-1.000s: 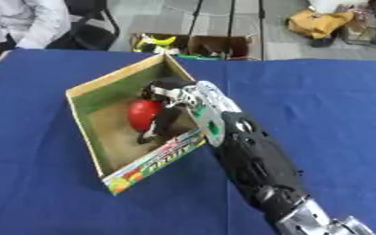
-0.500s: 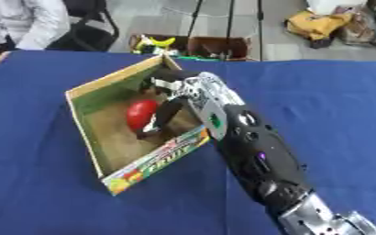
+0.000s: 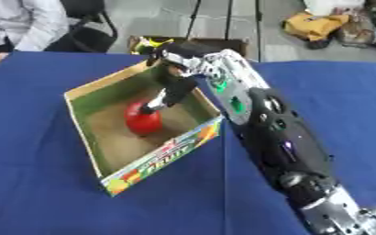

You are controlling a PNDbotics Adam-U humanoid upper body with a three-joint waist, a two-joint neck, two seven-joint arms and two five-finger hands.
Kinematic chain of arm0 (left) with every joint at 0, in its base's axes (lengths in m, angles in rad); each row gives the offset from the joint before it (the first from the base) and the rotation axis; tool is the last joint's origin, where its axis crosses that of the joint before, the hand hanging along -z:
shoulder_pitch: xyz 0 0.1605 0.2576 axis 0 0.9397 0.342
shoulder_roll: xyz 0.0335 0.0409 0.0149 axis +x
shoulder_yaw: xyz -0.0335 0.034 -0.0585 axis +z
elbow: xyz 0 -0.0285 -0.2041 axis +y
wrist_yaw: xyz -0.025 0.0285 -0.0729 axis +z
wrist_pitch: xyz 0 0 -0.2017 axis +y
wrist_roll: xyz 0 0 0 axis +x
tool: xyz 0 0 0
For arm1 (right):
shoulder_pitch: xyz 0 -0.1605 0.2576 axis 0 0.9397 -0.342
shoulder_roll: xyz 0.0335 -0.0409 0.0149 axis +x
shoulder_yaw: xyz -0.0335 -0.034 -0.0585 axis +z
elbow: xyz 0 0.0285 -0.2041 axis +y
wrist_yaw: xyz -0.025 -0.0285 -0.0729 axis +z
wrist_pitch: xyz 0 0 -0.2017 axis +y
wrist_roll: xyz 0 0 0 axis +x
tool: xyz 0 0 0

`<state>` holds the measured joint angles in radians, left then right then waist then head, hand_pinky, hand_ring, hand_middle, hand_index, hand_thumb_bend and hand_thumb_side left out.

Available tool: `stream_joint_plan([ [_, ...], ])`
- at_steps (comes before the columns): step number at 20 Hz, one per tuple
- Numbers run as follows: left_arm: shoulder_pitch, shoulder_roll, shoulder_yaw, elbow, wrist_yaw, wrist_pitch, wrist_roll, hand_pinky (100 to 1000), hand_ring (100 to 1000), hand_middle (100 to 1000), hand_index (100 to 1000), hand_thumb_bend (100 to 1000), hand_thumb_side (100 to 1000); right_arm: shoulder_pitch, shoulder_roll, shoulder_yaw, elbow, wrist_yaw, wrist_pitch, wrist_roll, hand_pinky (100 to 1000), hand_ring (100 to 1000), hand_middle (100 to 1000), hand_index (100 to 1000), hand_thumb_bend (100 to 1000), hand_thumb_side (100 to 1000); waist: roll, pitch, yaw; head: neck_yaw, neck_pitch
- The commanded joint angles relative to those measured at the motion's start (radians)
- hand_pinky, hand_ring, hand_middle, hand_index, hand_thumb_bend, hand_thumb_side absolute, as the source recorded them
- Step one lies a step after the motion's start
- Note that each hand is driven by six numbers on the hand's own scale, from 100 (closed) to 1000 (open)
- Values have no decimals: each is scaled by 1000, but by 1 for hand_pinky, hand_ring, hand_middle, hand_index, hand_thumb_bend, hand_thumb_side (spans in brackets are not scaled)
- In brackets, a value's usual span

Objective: Pick up objects on the table and place them in the box.

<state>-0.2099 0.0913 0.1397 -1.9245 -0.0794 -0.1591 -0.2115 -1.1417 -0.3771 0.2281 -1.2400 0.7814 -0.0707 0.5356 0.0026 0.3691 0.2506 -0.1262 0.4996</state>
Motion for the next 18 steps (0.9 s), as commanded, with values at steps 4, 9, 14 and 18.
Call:
stream_joint_plan([
  [4, -2, 15, 10, -15, 0, 0, 7, 261, 400, 500, 734, 100, 928, 41, -119, -35, -262, -160, 59, -54, 742, 807, 868, 871, 672, 562, 10, -27, -14, 14, -1],
  [9, -2, 16, 12, -16, -2, 0, 9, 261, 400, 499, 734, 100, 927, 121, -186, -74, -453, -247, 129, -96, 746, 810, 866, 874, 660, 597, 13, -27, -22, 22, -1],
  [14, -3, 15, 16, -18, -4, 0, 14, 262, 403, 499, 734, 100, 925, 241, -235, -129, -608, -290, 203, -152, 751, 802, 860, 890, 620, 632, 19, -25, -36, 33, -2],
  [18, -3, 14, 20, -19, -6, 0, 20, 262, 404, 498, 734, 100, 926, 350, -253, -185, -737, -363, 237, -294, 751, 796, 842, 873, 554, 690, 23, -22, -47, 43, -1],
])
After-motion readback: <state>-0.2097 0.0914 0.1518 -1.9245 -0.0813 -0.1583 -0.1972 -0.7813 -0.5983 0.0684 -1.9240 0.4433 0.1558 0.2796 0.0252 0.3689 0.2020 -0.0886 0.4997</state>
